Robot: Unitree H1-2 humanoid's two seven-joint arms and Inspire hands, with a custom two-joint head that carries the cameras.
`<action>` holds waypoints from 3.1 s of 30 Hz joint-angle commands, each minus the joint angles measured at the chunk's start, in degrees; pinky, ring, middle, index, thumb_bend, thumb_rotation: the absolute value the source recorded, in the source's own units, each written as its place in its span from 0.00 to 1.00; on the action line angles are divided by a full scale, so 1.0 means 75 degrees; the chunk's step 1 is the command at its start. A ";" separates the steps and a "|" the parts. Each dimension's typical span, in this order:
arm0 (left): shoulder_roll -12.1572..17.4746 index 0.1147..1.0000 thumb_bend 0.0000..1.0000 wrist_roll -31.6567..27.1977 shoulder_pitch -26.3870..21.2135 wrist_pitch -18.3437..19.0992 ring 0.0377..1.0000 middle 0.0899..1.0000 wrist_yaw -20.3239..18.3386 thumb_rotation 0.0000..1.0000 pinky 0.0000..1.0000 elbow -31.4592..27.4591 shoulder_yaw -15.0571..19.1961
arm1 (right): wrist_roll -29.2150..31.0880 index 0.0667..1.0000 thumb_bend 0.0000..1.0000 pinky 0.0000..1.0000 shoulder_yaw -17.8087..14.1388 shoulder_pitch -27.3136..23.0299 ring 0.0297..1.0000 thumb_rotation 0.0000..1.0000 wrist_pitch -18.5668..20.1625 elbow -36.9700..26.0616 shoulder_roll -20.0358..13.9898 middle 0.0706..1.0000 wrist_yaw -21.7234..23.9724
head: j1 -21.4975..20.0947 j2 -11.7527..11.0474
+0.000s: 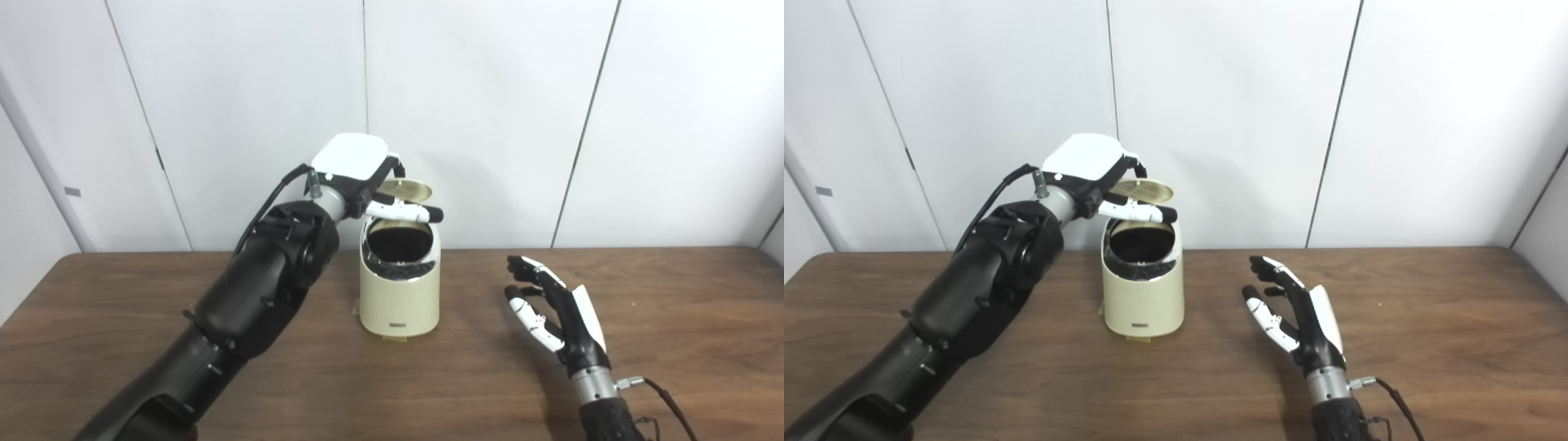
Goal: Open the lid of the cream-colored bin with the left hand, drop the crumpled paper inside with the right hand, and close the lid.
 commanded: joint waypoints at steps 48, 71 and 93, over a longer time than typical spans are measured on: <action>0.0517 0.78 1.00 0.2635 0.0259 -0.1595 0.94 0.81 0.0872 1.00 1.00 -0.0665 -0.0396 | -0.0083 0.77 0.16 0.69 -0.0041 -0.0176 0.77 0.68 0.0115 -0.0282 0.0203 0.77 0.0034 | -0.0040 0.0003; 0.0673 0.75 1.00 0.3560 0.0977 -0.2675 0.87 0.78 0.1325 1.00 1.00 -0.0826 -0.0350 | -0.0106 0.77 0.18 0.69 -0.0040 -0.0180 0.77 0.70 0.0088 -0.0325 0.0222 0.77 0.0070 | -0.0068 0.0091; 0.0783 0.77 0.99 0.4020 0.1605 -0.3192 0.86 0.77 0.1063 1.00 1.00 -0.0997 -0.0666 | -0.0231 0.77 0.17 0.68 -0.0016 -0.0132 0.76 0.72 0.0278 -0.0557 0.0224 0.77 0.0091 | -0.0094 0.0213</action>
